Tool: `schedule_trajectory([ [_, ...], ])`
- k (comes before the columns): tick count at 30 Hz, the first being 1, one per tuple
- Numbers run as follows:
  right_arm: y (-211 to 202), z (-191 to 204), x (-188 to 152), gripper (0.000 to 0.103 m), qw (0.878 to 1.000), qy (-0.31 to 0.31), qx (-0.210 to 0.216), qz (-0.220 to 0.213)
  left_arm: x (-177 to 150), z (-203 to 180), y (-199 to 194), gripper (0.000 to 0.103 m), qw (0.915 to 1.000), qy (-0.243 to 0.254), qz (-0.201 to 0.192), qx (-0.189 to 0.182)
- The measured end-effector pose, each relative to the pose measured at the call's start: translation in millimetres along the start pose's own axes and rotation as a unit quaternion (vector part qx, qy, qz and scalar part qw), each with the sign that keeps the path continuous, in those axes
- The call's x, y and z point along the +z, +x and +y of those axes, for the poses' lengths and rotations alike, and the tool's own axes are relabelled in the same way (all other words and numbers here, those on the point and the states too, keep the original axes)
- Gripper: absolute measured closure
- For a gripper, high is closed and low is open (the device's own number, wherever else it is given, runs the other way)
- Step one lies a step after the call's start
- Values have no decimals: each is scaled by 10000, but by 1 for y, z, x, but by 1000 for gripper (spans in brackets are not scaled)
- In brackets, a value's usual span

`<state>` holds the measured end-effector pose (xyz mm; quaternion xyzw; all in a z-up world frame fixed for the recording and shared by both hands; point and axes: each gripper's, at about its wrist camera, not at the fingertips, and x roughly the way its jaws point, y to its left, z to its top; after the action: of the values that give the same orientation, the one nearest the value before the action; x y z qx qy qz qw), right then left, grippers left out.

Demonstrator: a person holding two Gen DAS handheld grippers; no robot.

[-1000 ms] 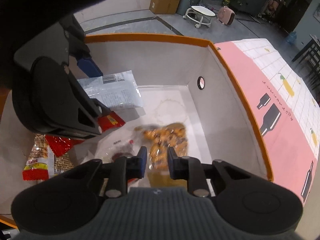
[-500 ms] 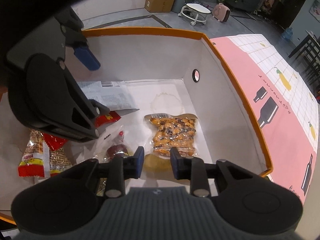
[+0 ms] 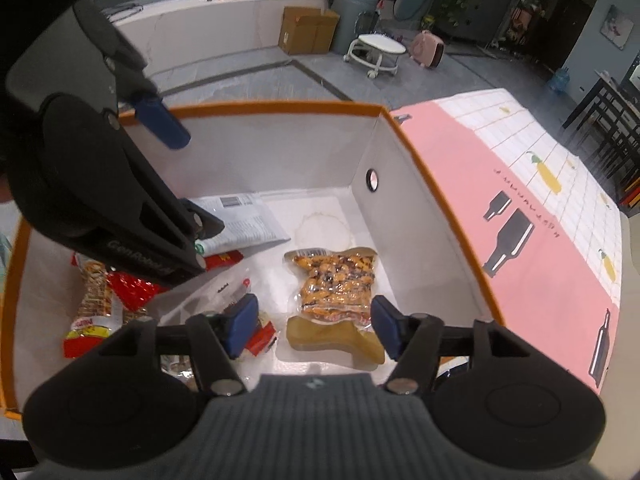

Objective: Organize snacks
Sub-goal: 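Carry both packets into the orange box and open both tools to release, then move both tools back to the snacks left on the table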

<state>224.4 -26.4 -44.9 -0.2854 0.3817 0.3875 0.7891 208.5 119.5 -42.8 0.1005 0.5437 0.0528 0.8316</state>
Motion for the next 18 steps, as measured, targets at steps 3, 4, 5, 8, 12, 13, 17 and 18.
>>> schedule_trajectory([
  [3,-10,1,-2,35,9999,19,-31,-112,-5,1,-7,22,9999,-60,-76,111],
  [4,-13,2,-2,32,9999,19,-47,-156,-7,1,-9,22,9998,-68,-101,150],
  [5,-16,3,-3,31,9998,20,-63,-193,-9,2,-12,22,9997,-86,-126,185],
  [8,-26,4,-6,24,9994,71,-102,-308,-15,3,-22,22,9993,-218,-223,197],
  [12,-43,7,-13,20,9986,189,-98,-490,-20,0,-40,22,9985,-372,-381,118],
  [13,-48,7,-15,19,9982,221,-109,-546,-21,-1,-45,22,9983,-378,-436,102],
  [17,-68,6,-24,18,9959,451,-190,-764,-26,-12,-63,21,9968,-442,-665,-12],
  [18,-72,5,-27,18,9952,518,-214,-799,-27,-15,-67,21,9964,-453,-711,-37],
])
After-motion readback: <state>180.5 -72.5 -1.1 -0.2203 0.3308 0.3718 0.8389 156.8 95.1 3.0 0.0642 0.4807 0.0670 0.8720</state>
